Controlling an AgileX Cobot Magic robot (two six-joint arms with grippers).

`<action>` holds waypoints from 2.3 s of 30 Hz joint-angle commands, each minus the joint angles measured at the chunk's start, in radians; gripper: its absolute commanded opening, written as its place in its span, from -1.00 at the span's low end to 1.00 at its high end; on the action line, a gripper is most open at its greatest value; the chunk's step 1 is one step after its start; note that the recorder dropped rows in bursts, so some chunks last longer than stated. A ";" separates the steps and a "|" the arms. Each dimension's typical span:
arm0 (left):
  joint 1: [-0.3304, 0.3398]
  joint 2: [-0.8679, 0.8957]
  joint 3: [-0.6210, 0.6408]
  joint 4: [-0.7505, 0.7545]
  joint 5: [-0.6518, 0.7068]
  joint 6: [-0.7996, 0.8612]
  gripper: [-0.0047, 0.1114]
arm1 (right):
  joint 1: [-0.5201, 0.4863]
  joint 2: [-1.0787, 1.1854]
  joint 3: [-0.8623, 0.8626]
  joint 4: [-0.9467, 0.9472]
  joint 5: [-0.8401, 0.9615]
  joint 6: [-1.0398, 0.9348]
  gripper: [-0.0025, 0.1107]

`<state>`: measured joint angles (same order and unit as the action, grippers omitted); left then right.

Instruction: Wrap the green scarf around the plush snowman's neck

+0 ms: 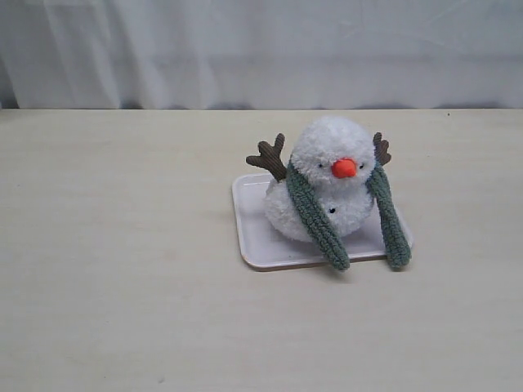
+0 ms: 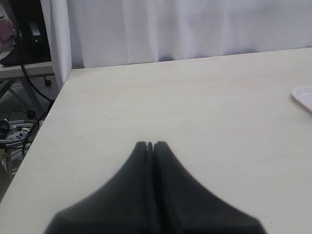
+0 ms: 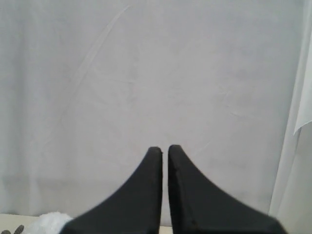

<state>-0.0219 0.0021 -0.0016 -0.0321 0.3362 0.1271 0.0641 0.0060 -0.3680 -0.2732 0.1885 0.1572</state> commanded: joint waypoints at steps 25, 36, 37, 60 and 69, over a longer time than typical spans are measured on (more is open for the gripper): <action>-0.003 -0.002 0.002 -0.007 -0.012 0.001 -0.92 | -0.006 -0.006 0.335 0.188 -0.065 -0.195 -0.89; -0.003 -0.002 0.002 -0.007 -0.012 0.001 -0.92 | -0.006 -0.006 0.368 0.191 -0.027 -0.136 -0.89; -0.003 -0.002 0.002 -0.007 -0.012 0.001 -0.92 | -0.006 -0.006 0.368 0.191 -0.026 -0.136 -0.89; -0.003 -0.002 0.002 -0.007 -0.012 0.001 -0.92 | -0.006 -0.006 0.368 0.210 0.162 -0.136 -0.89; -0.003 -0.002 0.002 -0.007 -0.012 0.001 -0.92 | -0.041 -0.006 0.368 0.210 0.162 -0.138 -0.89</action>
<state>-0.0219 0.0021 -0.0016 -0.0321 0.3362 0.1271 0.0416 0.0039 -0.0020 -0.0609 0.3501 0.0165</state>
